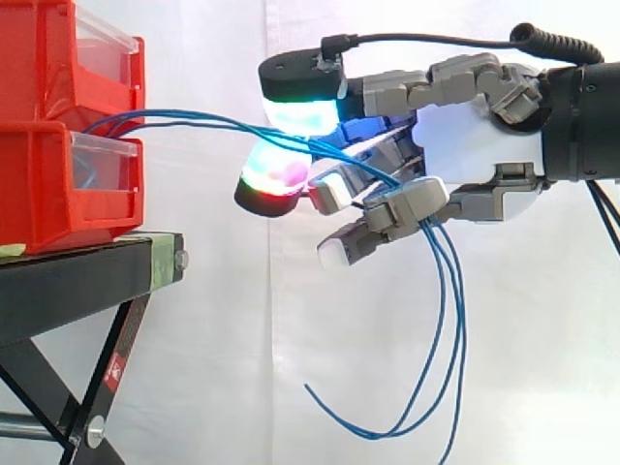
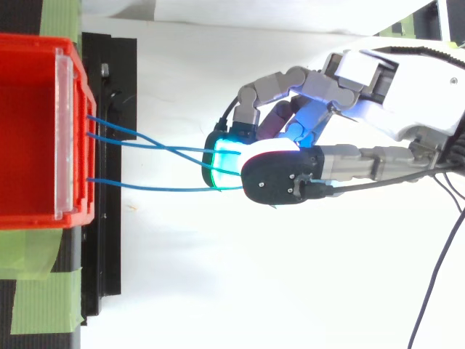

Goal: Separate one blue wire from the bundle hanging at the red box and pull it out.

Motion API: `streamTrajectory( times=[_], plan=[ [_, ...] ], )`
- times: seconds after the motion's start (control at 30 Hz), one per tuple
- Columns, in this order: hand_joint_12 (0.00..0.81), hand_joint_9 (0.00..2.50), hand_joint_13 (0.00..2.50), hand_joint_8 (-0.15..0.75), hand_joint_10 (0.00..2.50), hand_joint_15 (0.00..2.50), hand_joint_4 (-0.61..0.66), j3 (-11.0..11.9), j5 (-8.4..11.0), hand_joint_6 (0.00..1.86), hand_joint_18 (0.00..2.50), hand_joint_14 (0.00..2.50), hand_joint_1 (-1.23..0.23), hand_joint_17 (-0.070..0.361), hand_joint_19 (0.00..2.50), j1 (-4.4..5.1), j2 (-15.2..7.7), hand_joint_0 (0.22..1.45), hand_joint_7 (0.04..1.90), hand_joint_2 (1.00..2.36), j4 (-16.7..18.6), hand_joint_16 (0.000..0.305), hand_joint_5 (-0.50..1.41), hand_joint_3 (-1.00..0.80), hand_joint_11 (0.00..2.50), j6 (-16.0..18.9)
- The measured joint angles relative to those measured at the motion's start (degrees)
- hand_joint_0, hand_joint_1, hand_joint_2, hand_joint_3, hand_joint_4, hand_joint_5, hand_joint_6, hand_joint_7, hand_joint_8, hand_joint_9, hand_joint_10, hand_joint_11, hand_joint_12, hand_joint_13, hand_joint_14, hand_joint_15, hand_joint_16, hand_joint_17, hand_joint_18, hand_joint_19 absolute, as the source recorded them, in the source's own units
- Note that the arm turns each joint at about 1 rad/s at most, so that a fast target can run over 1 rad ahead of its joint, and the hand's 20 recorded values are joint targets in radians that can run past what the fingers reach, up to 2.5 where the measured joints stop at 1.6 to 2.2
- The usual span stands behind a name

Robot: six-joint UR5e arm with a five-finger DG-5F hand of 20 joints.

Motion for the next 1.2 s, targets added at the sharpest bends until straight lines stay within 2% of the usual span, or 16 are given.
streamTrajectory(
  times=[0.1, 0.27, 0.4, 0.47, 0.67, 0.93, 1.0, 1.1, 1.13, 1.2],
  plan=[
    [0.302, 1.15, 1.46, 0.365, 0.02, 1.55, 0.23, 0.0, 0.0, 0.74, 0.69, 0.33, -0.58, 0.106, 0.66, 0.0, 0.0, 0.63, 1.13, 1.03, 0.0, 0.047, -0.17, -0.07, 1.14, 0.0],
    [0.297, 1.1, 1.44, 0.339, 0.02, 1.59, 0.2, 0.0, 0.0, 0.76, 0.66, 0.26, -0.78, 0.104, 0.64, 0.0, 0.0, 0.66, 1.11, 1.03, 0.0, 0.046, -0.18, -0.05, 1.13, 0.0],
    [0.294, 1.03, 1.39, 0.32, 0.02, 1.64, 0.19, 0.0, 0.0, 0.78, 0.61, 0.2, -0.84, 0.103, 0.63, 0.0, 0.0, 0.68, 1.11, 1.03, 0.0, 0.046, -0.2, -0.07, 1.16, 0.0],
    [0.304, 0.92, 1.33, 0.294, 0.02, 1.63, 0.17, 0.0, 0.0, 0.79, 0.56, 0.18, -0.9, 0.102, 0.61, 0.0, 0.0, 0.7, 1.1, 1.03, -0.1, 0.046, -0.22, -0.12, 1.12, 0.0],
    [0.309, 0.81, 1.23, 0.272, 0.02, 1.66, 0.16, 0.0, 0.0, 0.78, 0.51, 0.08, -1.0, 0.102, 0.55, 0.0, 0.0, 0.72, 1.12, 1.02, -0.2, 0.045, -0.23, -0.29, 1.11, 0.0],
    [0.311, 0.75, 1.19, 0.259, 0.02, 1.69, 0.16, 0.0, 0.0, 0.78, 0.48, 0.03, -1.02, 0.102, 0.53, 0.0, 0.0, 0.75, 1.11, 1.0, 0.0, 0.045, -0.24, -0.45, 1.09, -0.1],
    [0.314, 0.76, 1.2, 0.266, 0.02, 1.66, 0.17, 0.0, 0.0, 0.78, 0.48, 0.06, -1.0, 0.102, 0.55, 0.0, 0.0, 0.71, 1.11, 1.0, 0.0, 0.045, -0.24, -0.49, 1.09, -0.1],
    [0.307, 0.85, 1.25, 0.284, 0.02, 1.63, 0.18, 0.0, 0.0, 0.76, 0.5, 0.15, -0.86, 0.103, 0.61, 0.0, 0.0, 0.62, 1.1, 1.0, 0.0, 0.046, -0.23, -0.48, 1.1, -0.1],
    [0.307, 0.93, 1.27, 0.306, 0.02, 1.58, 0.19, 0.0, 0.0, 0.75, 0.53, 0.25, -0.77, 0.106, 0.64, 0.0, 0.0, 0.58, 1.12, 1.0, 0.0, 0.047, -0.21, -0.5, 1.13, -0.2],
    [0.317, 0.95, 1.29, 0.314, 0.02, 1.54, 0.21, 0.0, 0.0, 0.74, 0.55, 0.28, -0.68, 0.108, 0.65, 0.0, 0.0, 0.56, 1.1, 1.0, 0.0, 0.048, -0.21, -0.5, 1.12, -0.2]
  ],
)
